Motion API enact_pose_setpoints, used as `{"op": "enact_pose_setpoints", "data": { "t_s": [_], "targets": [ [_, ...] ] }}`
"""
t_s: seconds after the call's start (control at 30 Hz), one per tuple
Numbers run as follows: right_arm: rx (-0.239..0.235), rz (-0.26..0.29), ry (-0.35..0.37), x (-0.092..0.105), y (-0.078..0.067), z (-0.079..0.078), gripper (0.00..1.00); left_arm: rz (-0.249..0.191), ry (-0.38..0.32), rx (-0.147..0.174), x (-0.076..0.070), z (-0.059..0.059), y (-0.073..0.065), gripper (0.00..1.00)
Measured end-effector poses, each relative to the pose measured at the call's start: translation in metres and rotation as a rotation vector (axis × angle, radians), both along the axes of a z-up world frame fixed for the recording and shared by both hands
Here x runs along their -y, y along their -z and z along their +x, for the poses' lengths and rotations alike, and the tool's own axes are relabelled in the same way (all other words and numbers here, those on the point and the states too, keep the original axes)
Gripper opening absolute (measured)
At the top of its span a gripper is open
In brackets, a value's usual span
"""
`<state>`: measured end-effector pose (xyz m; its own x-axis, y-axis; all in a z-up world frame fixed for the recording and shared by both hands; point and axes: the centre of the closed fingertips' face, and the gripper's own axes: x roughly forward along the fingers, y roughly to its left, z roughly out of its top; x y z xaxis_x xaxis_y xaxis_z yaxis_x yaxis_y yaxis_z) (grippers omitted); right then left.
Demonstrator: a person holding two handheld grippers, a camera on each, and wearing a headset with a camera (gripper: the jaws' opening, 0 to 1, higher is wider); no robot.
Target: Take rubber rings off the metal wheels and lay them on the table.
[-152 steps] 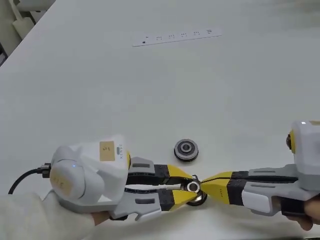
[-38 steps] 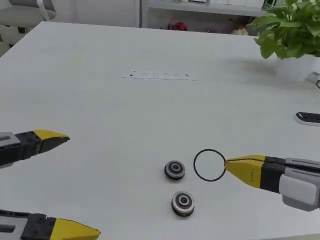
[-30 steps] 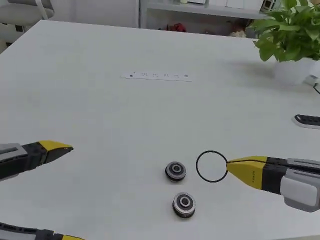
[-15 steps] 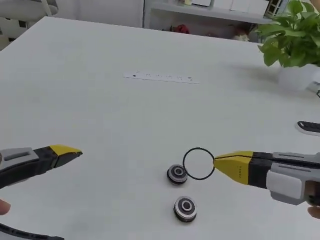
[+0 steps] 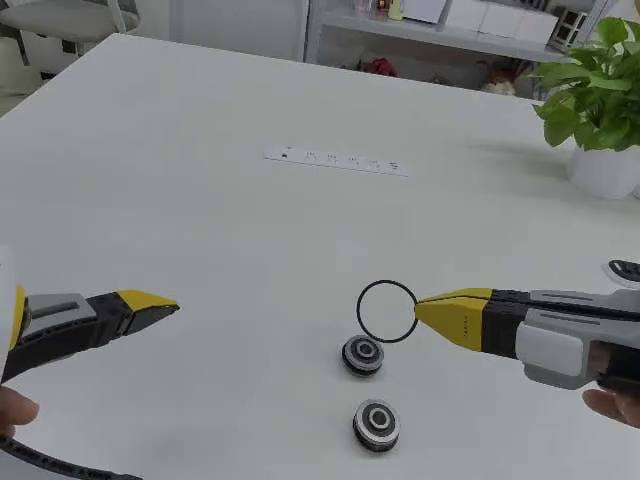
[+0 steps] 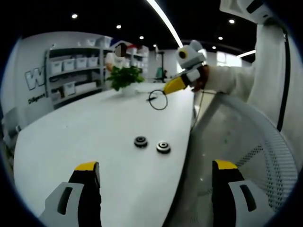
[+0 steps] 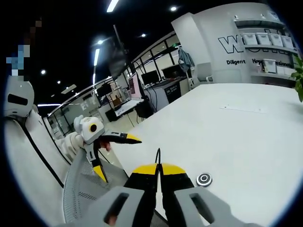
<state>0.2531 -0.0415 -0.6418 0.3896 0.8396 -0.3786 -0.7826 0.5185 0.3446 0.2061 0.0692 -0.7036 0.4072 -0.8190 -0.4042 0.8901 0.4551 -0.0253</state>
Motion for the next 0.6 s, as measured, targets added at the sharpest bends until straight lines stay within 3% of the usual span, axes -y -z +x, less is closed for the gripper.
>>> {"op": "enact_pose_setpoints", "data": {
  "t_s": [0.17,0.3,0.6],
  "targets": [
    [-0.017,-0.015,0.013,-0.004,0.001,0.009,0.0,-0.012,-0.007,0.002,0.0,0.0,-0.002,1.0],
    [-0.031,-0.049,-0.015,-0.011,0.005,0.01,0.0,-0.016,-0.007,0.005,0.0,0.0,-0.003,1.0],
    [-0.043,-0.066,-0.061,-0.034,0.007,0.02,0.0,-0.023,-0.008,0.011,0.001,0.0,-0.004,1.0]
  ]
}}
